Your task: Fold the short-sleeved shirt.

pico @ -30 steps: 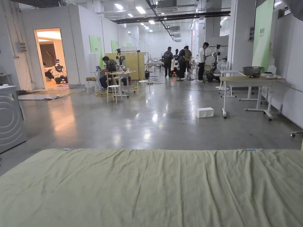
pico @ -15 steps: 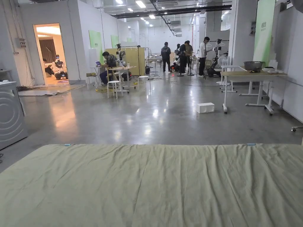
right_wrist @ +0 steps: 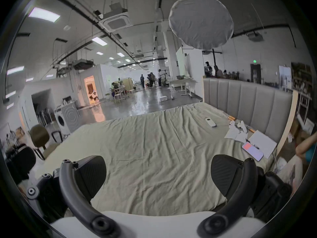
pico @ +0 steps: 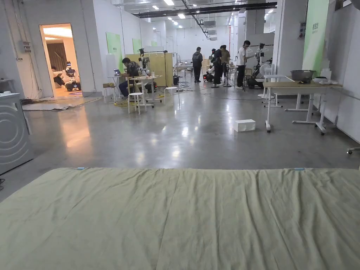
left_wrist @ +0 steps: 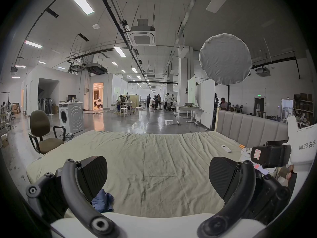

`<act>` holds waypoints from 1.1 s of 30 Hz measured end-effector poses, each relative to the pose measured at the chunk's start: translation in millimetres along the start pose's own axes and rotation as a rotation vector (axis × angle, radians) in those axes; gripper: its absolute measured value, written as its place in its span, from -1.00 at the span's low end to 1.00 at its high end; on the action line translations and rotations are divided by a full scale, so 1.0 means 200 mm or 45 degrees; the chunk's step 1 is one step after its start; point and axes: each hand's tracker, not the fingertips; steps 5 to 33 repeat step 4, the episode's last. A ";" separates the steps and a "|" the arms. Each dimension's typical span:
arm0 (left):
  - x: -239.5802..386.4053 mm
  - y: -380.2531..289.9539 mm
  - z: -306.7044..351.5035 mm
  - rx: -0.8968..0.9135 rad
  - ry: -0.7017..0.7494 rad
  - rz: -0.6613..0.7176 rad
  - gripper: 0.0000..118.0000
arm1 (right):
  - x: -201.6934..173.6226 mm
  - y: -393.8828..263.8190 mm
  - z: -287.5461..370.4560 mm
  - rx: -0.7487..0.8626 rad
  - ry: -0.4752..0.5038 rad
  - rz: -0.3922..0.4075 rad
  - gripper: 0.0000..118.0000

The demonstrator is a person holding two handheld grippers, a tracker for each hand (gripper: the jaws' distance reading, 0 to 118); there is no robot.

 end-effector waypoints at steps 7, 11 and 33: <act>0.00 -0.01 0.00 -0.003 0.001 -0.010 0.99 | -0.01 -0.02 -0.01 0.009 0.070 0.044 1.00; 0.00 -0.01 0.00 -0.003 0.001 -0.010 0.99 | -0.01 -0.02 -0.01 0.009 0.070 0.044 1.00; 0.00 -0.01 0.00 -0.003 0.001 -0.010 0.99 | -0.01 -0.02 -0.01 0.009 0.070 0.044 1.00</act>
